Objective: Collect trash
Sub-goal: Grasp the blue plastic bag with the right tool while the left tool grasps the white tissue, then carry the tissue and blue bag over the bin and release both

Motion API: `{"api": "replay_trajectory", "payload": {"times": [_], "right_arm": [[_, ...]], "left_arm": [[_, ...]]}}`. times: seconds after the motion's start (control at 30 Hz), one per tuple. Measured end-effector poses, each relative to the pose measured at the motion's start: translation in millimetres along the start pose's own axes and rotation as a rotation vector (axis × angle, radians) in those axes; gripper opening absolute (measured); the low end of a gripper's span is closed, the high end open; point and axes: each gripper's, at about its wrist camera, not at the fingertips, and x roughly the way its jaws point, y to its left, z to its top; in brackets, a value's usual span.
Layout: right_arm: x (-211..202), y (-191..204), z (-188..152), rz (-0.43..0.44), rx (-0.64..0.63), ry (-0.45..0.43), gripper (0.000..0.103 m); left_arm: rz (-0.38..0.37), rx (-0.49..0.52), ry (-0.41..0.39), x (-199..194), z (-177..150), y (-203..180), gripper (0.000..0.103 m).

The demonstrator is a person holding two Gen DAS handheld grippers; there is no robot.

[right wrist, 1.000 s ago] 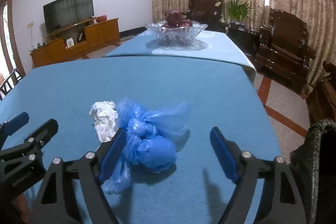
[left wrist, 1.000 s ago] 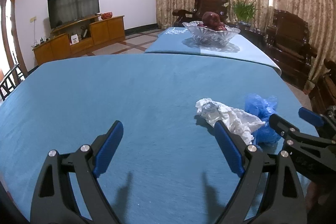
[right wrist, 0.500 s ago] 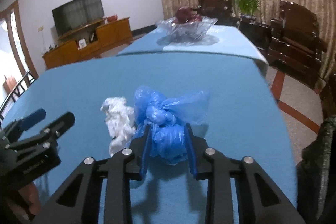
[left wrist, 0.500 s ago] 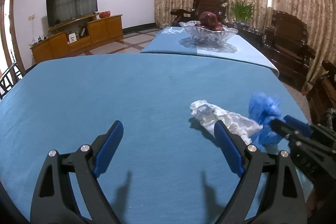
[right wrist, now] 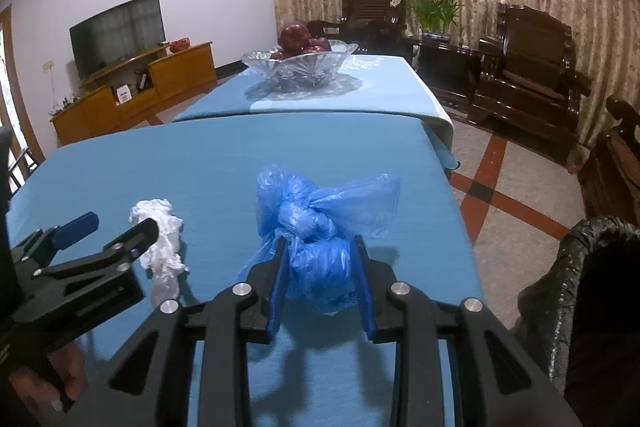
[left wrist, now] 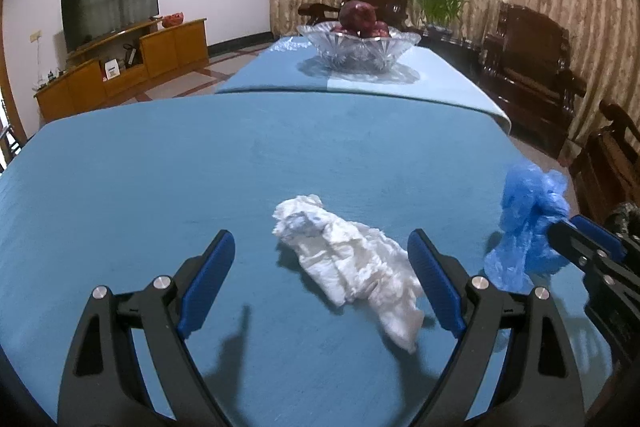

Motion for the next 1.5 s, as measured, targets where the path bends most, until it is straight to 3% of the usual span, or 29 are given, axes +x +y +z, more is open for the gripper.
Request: {"api": "replay_trajectory", "payload": {"times": [0.13, 0.2, 0.27, 0.3, 0.37, 0.43, 0.73, 1.13, 1.5], "right_arm": [[5, -2, -1, 0.0, 0.005, 0.004, 0.03], [8, -3, -1, 0.002, 0.01, 0.008, 0.03], [9, -2, -3, 0.004, 0.014, 0.012, 0.03], [11, -1, -3, 0.005, 0.017, 0.015, 0.03], [12, 1, -5, 0.01, 0.019, 0.019, 0.03], [11, 2, -5, 0.014, 0.019, 0.02, 0.03], [-12, 9, 5, 0.036, 0.009, -0.017, 0.03], [-60, 12, 22, 0.058, 0.003, -0.063, 0.03], [-100, 4, 16, 0.059, -0.014, -0.069, 0.03]], "left_arm": [[-0.001, -0.031, 0.041, 14, 2, -2, 0.086], [0.003, -0.041, 0.059, 19, 3, -1, 0.081], [-0.008, -0.048, 0.089, 24, 3, 0, 0.058], [-0.023, -0.058, 0.105, 27, 4, 1, 0.052], [-0.047, -0.082, 0.128, 32, 3, 5, 0.018], [-0.058, -0.111, 0.14, 35, 3, 10, 0.011], [-0.037, -0.122, 0.065, -1, 4, 19, 0.008], [-0.009, -0.044, 0.0, -67, 16, 7, 0.008], [-0.044, -0.024, -0.031, -114, 13, -7, 0.008]]}}
